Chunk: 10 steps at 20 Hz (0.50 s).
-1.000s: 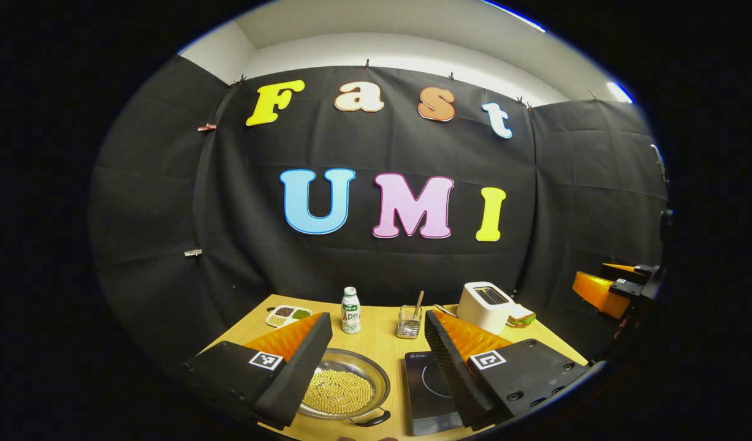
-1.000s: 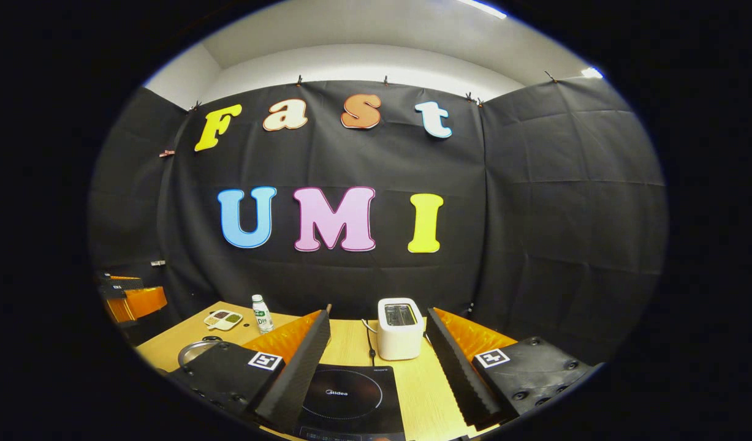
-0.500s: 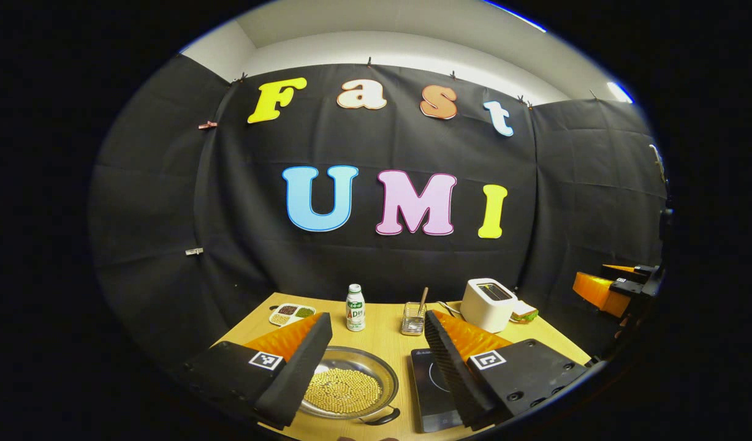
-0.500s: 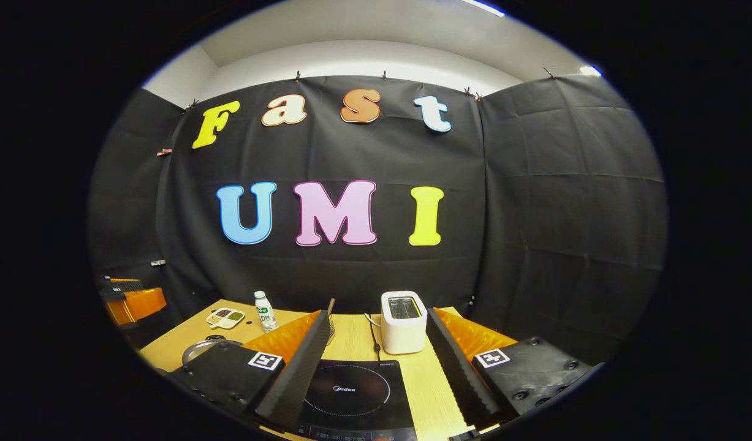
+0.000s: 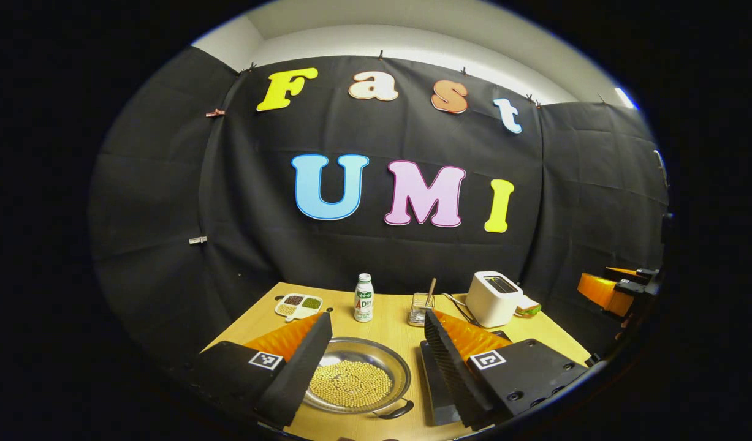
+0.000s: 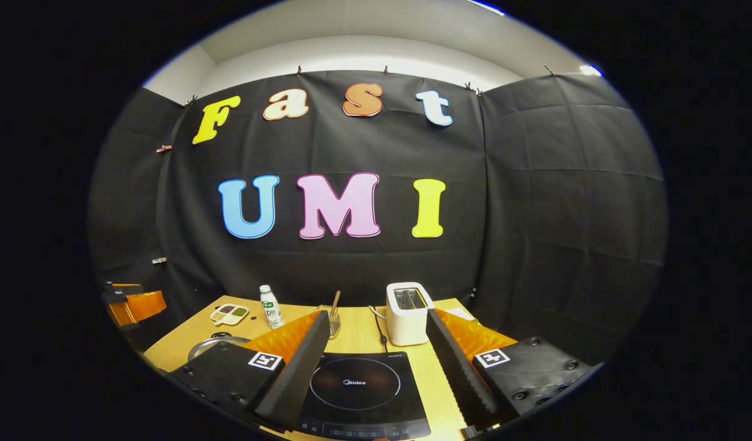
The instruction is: First push the handle of the pot to place it horizontally, then grasp the pot with both hands and set it on the induction cooktop.
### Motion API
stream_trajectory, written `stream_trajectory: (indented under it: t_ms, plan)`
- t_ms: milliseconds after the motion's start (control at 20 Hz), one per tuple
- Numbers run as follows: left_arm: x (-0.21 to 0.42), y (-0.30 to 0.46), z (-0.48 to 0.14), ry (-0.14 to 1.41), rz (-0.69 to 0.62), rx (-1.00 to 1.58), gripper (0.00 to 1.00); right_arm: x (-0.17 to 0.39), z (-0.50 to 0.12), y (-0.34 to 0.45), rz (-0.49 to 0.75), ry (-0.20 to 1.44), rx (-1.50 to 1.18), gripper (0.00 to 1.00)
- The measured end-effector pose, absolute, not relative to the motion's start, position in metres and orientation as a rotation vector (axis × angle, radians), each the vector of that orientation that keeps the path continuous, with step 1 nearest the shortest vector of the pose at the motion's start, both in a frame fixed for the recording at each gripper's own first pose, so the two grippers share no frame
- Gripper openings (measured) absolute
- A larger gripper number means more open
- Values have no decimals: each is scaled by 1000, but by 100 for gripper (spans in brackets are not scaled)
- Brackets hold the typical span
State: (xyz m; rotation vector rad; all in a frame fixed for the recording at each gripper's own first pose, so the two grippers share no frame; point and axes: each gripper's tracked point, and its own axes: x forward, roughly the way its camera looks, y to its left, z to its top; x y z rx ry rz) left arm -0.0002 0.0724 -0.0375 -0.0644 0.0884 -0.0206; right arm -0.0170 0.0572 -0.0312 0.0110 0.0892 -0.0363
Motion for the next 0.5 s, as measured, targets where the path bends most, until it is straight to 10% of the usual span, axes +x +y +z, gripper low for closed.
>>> stream_trajectory:
  t_ms: [500]
  plan:
    - [-22,102,-77,201,-152,-59,71,-36,-39,92,-68,110,-4,98]
